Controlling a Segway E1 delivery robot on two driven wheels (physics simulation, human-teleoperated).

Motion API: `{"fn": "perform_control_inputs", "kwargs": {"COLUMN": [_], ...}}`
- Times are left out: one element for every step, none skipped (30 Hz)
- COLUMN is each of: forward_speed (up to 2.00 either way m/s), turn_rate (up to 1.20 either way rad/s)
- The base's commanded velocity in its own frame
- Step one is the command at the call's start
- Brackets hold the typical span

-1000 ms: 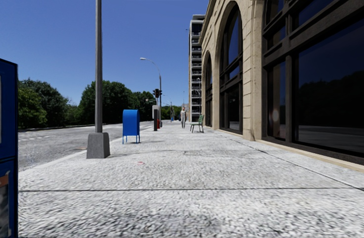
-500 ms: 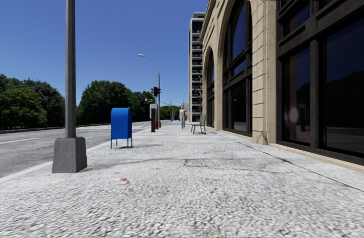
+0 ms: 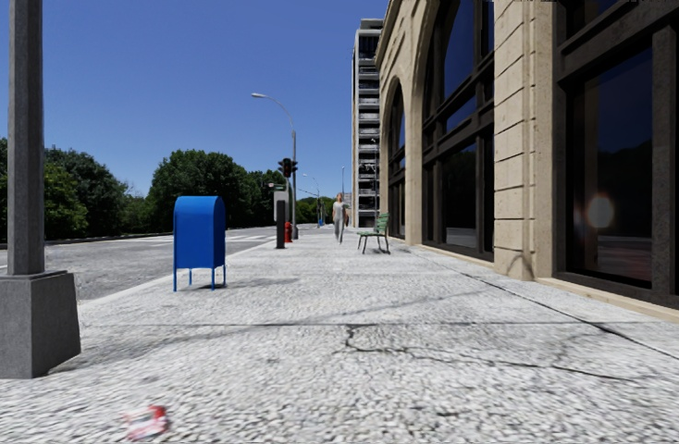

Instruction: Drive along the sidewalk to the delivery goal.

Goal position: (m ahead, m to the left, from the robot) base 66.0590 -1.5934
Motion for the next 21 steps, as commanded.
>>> {"fn": "perform_control_inputs", "kwargs": {"forward_speed": [2.00, 2.00, 2.00, 2.00, 2.00, 2.00, 2.00, 2.00, 2.00, 2.00, 2.00, 2.00, 2.00, 2.00, 2.00, 2.00, 2.00, 2.00, 2.00, 2.00, 2.00], "turn_rate": [0.00, 0.00, 0.00, 0.00, 0.00, 0.00, 0.00, 0.00, 0.00, 0.00, 0.00, 0.00, 0.00, 0.00, 0.00, 0.00, 0.00, 0.00, 0.05, 0.07, 0.11]}}
